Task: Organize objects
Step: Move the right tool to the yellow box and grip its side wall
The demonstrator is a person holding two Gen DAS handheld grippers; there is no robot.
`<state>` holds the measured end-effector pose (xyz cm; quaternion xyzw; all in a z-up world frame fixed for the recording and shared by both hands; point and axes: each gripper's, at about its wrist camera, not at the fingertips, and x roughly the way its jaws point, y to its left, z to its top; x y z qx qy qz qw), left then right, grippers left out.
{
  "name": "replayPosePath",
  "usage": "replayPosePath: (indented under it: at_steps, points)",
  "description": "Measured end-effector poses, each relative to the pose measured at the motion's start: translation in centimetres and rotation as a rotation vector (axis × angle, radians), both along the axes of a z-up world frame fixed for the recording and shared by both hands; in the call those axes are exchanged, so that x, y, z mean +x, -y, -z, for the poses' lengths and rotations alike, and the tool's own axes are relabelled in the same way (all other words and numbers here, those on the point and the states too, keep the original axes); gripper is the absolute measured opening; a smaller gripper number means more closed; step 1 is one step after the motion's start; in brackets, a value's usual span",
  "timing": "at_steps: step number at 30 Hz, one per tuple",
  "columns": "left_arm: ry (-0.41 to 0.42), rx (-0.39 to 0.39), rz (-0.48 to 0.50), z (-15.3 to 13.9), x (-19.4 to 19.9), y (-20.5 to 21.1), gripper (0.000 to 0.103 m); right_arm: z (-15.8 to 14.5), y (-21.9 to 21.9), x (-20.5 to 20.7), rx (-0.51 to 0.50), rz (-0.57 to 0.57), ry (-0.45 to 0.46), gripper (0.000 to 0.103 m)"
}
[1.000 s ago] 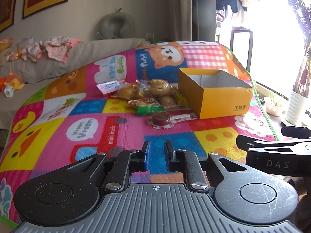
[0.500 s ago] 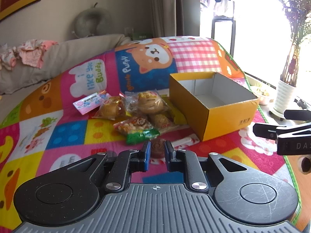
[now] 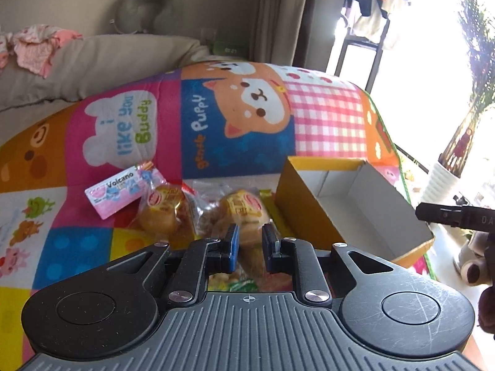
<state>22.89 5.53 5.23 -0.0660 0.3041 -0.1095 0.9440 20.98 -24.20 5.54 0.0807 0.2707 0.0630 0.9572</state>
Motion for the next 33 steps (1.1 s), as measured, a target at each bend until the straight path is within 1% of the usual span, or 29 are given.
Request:
replayPosePath:
  at_steps: [1, 2, 3, 6, 8, 10, 12, 13, 14, 16, 17, 18, 20, 22, 23, 24, 25, 27, 29, 33]
  points:
    - [-0.014, 0.004, -0.007, -0.1, 1.2, 0.1, 0.019, -0.2, 0.5, 0.9, 0.028, 0.014, -0.014, 0.103]
    - [-0.031, 0.005, -0.020, -0.1, 2.4, 0.2, 0.019, -0.2, 1.1, 2.1, 0.061, 0.003, -0.036, 0.103]
    - [-0.064, -0.002, -0.039, 0.2, 3.9, 0.2, 0.019, -0.1, 1.3, 3.1, 0.072, -0.013, -0.058, 0.103]
    - [-0.164, -0.005, -0.101, 1.4, 7.4, -0.1, 0.019, 1.1, 2.0, 6.6, 0.069, -0.035, -0.136, 0.103]
    - [-0.211, -0.042, -0.088, 2.2, 8.5, -0.4, 0.019, 2.3, 2.2, 8.0, 0.068, -0.044, -0.187, 0.103]
    - [-0.215, -0.100, -0.078, 2.6, 8.9, -0.8, 0.019, 3.5, 2.2, 8.2, 0.088, -0.060, -0.235, 0.103]
    - [-0.236, -0.149, -0.062, 2.9, 9.6, -1.0, 0.021, 4.3, 2.7, 7.8, 0.137, -0.077, -0.261, 0.103]
    - [-0.242, -0.160, -0.055, 3.0, 9.9, -0.9, 0.024, 4.6, 2.9, 7.5, 0.156, -0.074, -0.269, 0.103]
    - [-0.243, -0.156, -0.055, 3.0, 10.0, -0.8, 0.024, 4.9, 3.2, 7.3, 0.168, -0.067, -0.275, 0.103]
    - [-0.225, -0.122, -0.033, 2.4, 9.4, -0.4, 0.023, 5.3, 3.5, 7.2, 0.192, -0.062, -0.285, 0.103]
    - [-0.201, -0.103, -0.003, 2.0, 8.7, -0.2, 0.023, 5.5, 3.7, 7.2, 0.206, -0.056, -0.290, 0.103]
    - [-0.163, -0.070, 0.050, 1.4, 7.5, 0.0, 0.023, 5.5, 3.8, 7.0, 0.215, -0.053, -0.286, 0.103]
    - [-0.105, 0.021, 0.161, 0.8, 4.9, 0.6, 0.023, 5.2, 4.0, 6.5, 0.217, -0.059, -0.269, 0.103]
    - [-0.072, 0.126, 0.256, 0.9, 2.7, 1.5, 0.023, 4.9, 4.1, 6.1, 0.209, -0.068, -0.254, 0.103]
    - [-0.066, 0.191, 0.301, 1.3, 1.5, 2.2, 0.023, 4.7, 4.1, 6.1, 0.204, -0.077, -0.246, 0.103]
    - [-0.072, 0.237, 0.334, 1.9, 0.8, 2.7, 0.023, 4.6, 4.1, 6.2, 0.198, -0.084, -0.239, 0.103]
    - [-0.083, 0.267, 0.362, 2.4, 0.4, 3.2, 0.023, 4.5, 4.0, 6.3, 0.192, -0.085, -0.235, 0.103]
    - [-0.120, 0.292, 0.407, 3.6, -0.2, 3.8, 0.025, 4.4, 3.7, 6.9, 0.187, -0.079, -0.235, 0.103]
    - [-0.141, 0.288, 0.409, 4.4, -0.2, 4.0, 0.025, 4.7, 3.3, 7.1, 0.194, -0.079, -0.233, 0.103]
    - [-0.139, 0.289, 0.405, 5.1, -0.6, 4.0, 0.025, 5.5, 3.0, 6.8, 0.184, -0.066, -0.230, 0.103]
